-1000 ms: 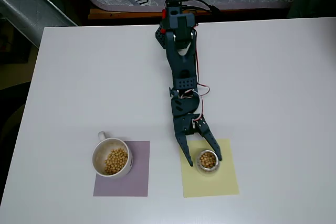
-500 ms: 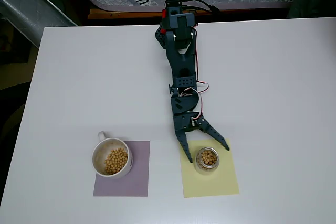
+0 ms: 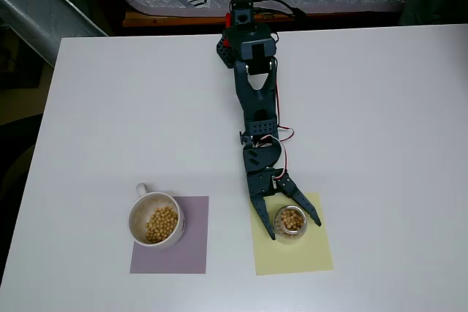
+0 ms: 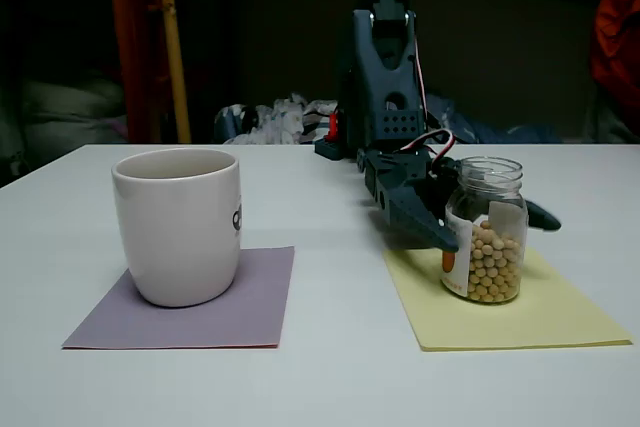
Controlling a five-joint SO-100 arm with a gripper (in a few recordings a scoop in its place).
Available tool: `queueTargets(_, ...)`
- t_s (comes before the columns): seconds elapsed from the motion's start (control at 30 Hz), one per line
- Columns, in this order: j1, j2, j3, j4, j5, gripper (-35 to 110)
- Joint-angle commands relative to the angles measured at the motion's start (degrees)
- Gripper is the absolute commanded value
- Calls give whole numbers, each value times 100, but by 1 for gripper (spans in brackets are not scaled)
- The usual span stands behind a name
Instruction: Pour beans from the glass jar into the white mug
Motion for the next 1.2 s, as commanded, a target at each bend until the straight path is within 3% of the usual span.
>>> queueTargets(0.0, -123, 105, -53, -105, -97, 35)
queueTargets(0.17, -141, 211, 70, -105, -88, 25)
queueTargets(0.37, -97, 501, 299, -105, 9, 25)
queueTargets(0.87, 650, 2786, 2417, -53, 1512, 8)
queueTargets(1.17, 1099, 3955, 3059, 1002, 2487, 5)
